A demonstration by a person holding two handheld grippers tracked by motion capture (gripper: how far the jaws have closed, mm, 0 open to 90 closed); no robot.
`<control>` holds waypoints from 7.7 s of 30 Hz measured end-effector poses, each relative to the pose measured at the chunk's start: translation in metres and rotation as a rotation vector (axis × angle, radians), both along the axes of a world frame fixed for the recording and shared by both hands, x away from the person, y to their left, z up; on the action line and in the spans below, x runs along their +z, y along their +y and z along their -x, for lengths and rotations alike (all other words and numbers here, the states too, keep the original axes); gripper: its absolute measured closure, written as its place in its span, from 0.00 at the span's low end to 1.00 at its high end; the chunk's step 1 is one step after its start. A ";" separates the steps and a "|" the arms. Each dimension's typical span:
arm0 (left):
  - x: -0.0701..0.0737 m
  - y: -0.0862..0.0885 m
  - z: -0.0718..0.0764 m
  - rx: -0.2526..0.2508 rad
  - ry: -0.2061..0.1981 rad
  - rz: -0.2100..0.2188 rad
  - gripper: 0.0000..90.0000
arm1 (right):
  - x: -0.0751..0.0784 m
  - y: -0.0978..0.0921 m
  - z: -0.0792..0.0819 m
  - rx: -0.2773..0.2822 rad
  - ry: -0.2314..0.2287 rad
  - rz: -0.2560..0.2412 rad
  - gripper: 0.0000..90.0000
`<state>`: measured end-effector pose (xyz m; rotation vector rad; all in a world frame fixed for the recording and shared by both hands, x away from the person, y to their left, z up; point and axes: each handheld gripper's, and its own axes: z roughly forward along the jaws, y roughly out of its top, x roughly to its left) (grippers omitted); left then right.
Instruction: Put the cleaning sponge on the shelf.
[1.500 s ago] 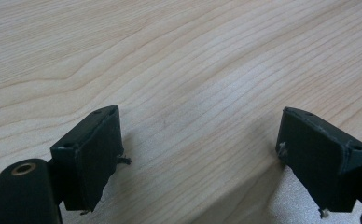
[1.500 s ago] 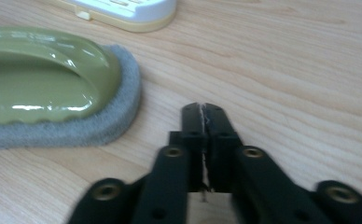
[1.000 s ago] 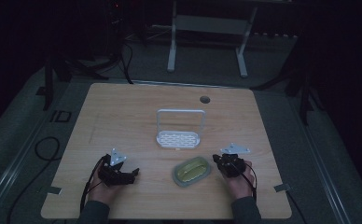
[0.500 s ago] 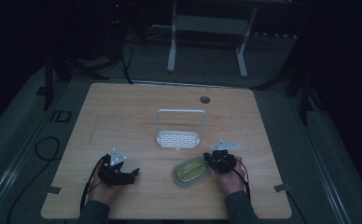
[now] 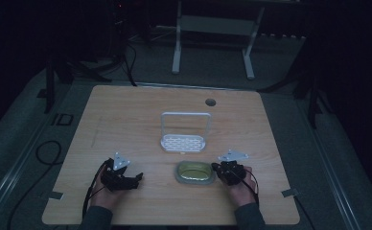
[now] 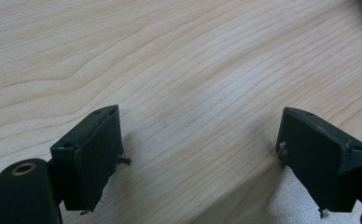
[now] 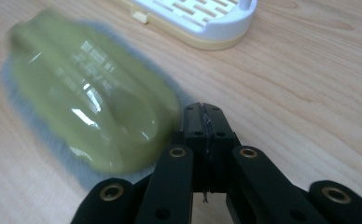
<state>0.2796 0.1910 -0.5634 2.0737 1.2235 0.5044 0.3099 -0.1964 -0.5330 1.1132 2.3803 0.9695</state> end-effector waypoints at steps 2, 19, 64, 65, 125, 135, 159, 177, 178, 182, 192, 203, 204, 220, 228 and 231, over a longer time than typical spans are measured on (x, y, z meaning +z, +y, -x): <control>0.000 0.000 0.000 0.000 0.000 0.000 0.16 | 0.000 -0.001 0.004 0.002 -0.003 0.006 0.99; 0.000 0.000 0.000 0.000 0.000 0.000 0.16 | 0.022 0.004 0.013 0.033 -0.041 -0.016 0.84; 0.000 0.000 0.000 -0.001 -0.001 0.001 0.16 | 0.036 0.065 -0.019 0.317 0.064 0.128 0.68; 0.000 0.000 0.000 -0.001 -0.001 0.002 0.16 | 0.036 0.065 -0.019 0.320 0.066 0.135 0.68; 0.000 0.000 0.000 -0.003 -0.001 -0.002 0.16 | 0.054 0.061 -0.037 0.392 0.299 0.408 0.75; 0.000 0.000 0.000 -0.003 -0.001 -0.002 0.16 | 0.053 0.065 -0.043 0.414 0.354 0.449 0.77; 0.000 0.000 0.000 -0.004 -0.001 -0.001 0.16 | 0.055 0.078 -0.050 0.480 0.390 0.551 0.79; 0.000 0.000 0.000 -0.004 -0.002 0.001 0.16 | 0.062 0.086 -0.043 0.566 0.291 0.621 0.79; 0.000 0.000 0.000 -0.004 -0.002 0.001 0.16 | 0.063 0.087 -0.043 0.573 0.283 0.622 0.79; 0.000 0.000 0.000 -0.004 -0.002 0.002 0.16 | 0.067 0.089 -0.041 0.595 0.250 0.624 0.79; 0.000 0.000 0.000 -0.004 -0.002 0.002 0.16 | 0.073 0.095 -0.040 0.624 0.184 0.632 0.79; 0.000 0.000 0.000 -0.004 -0.002 0.002 0.16 | 0.075 0.099 -0.041 0.620 0.138 0.644 0.79; 0.000 0.000 0.000 -0.004 -0.002 0.002 0.16 | 0.076 0.100 -0.041 0.621 0.133 0.647 0.79; 0.000 0.000 0.000 -0.004 -0.002 0.002 0.16 | 0.085 0.116 -0.042 0.654 0.059 0.664 0.79; 0.000 -0.001 0.000 -0.005 -0.002 0.003 0.16 | 0.086 0.119 -0.043 0.665 0.044 0.660 0.79; 0.000 -0.001 0.000 -0.005 -0.002 0.003 0.16 | 0.085 0.121 -0.044 0.668 0.046 0.662 0.80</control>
